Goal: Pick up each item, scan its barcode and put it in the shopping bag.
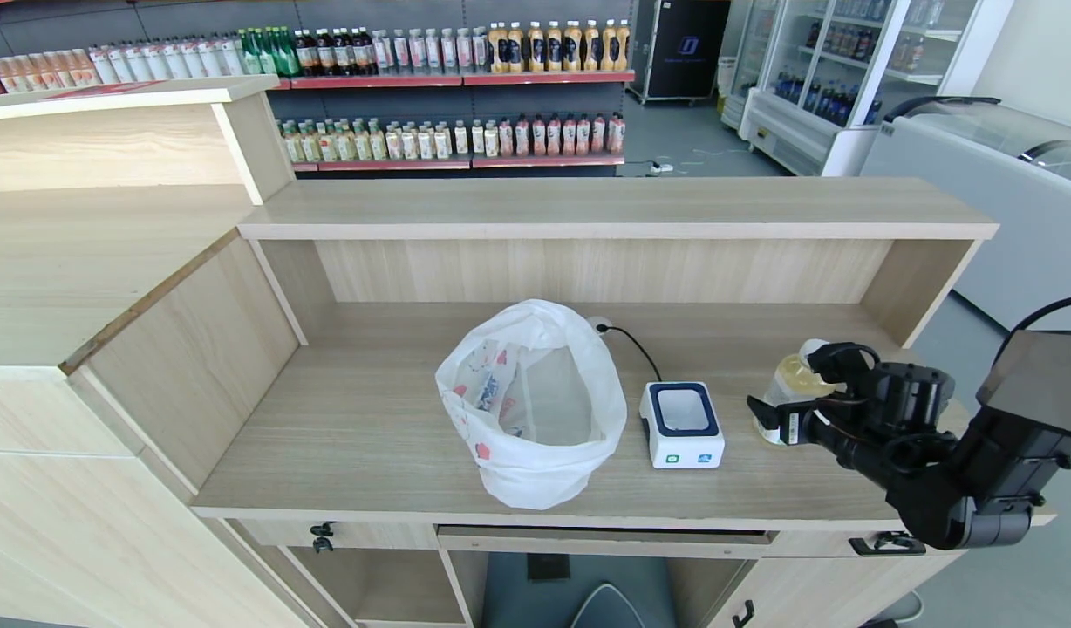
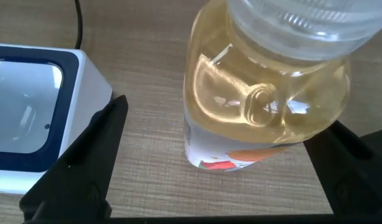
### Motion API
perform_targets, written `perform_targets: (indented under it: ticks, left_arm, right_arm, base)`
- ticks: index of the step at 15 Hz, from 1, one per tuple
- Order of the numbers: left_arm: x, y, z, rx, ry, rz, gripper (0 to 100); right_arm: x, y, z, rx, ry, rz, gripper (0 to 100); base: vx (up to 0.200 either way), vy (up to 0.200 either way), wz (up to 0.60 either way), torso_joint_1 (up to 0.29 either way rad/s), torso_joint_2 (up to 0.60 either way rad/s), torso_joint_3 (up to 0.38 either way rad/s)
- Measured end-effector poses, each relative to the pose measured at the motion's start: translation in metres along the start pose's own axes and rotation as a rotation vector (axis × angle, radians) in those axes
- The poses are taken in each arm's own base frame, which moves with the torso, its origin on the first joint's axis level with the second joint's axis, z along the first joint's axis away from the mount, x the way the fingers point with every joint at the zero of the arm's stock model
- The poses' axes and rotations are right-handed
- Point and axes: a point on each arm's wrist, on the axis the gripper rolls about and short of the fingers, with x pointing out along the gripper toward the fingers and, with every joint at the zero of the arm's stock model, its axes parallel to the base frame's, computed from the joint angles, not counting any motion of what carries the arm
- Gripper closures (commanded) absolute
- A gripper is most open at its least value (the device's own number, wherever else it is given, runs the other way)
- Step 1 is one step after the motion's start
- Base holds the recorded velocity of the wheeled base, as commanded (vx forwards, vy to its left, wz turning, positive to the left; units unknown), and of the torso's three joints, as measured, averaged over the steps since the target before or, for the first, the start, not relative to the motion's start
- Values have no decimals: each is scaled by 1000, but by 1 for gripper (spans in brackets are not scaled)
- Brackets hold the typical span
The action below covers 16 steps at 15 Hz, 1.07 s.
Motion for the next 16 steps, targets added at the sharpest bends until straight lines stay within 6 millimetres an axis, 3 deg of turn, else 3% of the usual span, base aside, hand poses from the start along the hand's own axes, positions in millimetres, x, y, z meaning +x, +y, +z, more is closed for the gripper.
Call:
perform_targets:
  ticks: [16]
  left_arm:
    - [0, 0, 0, 0, 0, 0, 0]
  right_arm:
    - [41, 17, -2, 2, -75, -11, 0]
  base:
    - [0, 0, 0, 0, 0, 0]
